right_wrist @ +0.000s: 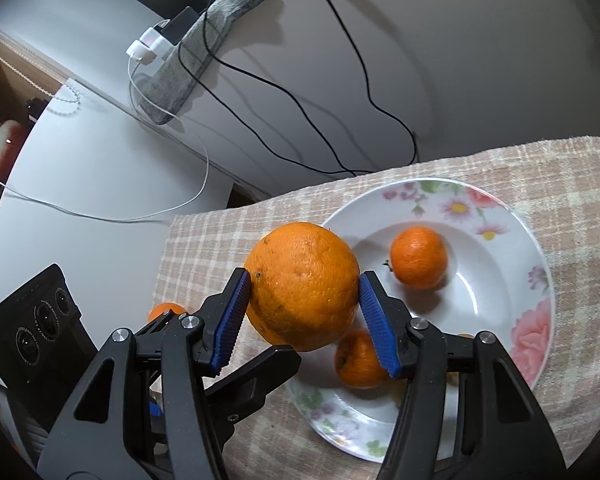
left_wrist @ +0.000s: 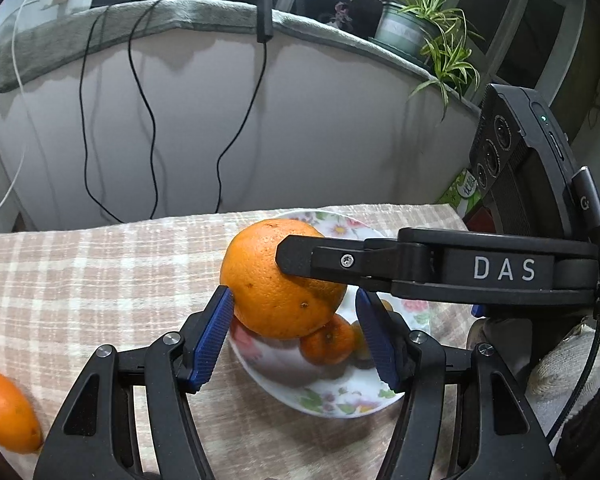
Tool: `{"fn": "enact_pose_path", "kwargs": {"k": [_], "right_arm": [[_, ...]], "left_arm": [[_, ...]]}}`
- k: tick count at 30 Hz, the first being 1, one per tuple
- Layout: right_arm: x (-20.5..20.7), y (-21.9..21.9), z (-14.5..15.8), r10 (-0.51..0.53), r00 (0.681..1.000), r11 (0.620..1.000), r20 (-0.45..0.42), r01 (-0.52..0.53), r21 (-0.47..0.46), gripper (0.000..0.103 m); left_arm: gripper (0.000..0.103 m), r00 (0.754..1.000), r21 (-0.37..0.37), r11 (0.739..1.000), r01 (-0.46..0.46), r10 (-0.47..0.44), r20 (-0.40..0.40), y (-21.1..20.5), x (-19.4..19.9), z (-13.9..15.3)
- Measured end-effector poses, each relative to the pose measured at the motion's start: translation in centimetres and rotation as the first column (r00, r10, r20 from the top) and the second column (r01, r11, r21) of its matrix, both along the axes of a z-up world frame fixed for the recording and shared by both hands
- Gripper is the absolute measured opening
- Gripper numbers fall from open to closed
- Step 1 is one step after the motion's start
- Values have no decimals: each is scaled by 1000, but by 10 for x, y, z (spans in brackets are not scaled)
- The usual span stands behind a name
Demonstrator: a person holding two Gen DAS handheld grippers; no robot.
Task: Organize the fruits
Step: 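Lift the large orange with both grippers and carry it toward the plate, then lower the large orange into the plate and open both grippers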
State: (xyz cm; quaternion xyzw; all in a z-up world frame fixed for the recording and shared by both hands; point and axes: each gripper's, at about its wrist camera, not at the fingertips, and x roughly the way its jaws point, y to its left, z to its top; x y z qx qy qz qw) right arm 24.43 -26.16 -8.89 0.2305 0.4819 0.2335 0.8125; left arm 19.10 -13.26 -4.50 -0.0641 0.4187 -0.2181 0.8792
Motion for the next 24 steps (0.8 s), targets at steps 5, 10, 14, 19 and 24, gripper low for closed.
{"fn": "enact_pose_path", "kwargs": {"k": [5, 10, 14, 19, 24], "right_arm": [[0, -2, -1, -12, 1000, 1000, 2, 12, -23, 59], [0, -3, 0, -13, 1000, 1000, 7, 13, -28, 59], [-1, -4, 1, -15, 1000, 1000, 10, 15, -19, 59], [-3, -3, 6, -26, 999, 999, 24, 26, -22, 59], [-7, -6, 16, -34, 998, 999, 60, 36, -27, 59]], "left_arm": [[61, 1000, 13, 1000, 12, -12, 7, -7, 1, 1], [61, 1000, 5, 1000, 22, -22, 7, -8, 2, 5], [61, 999, 5, 999, 37, -37, 10, -9, 0, 7], [61, 999, 30, 999, 39, -40, 26, -9, -5, 9], [61, 999, 36, 999, 35, -37, 36, -3, -12, 12]]}}
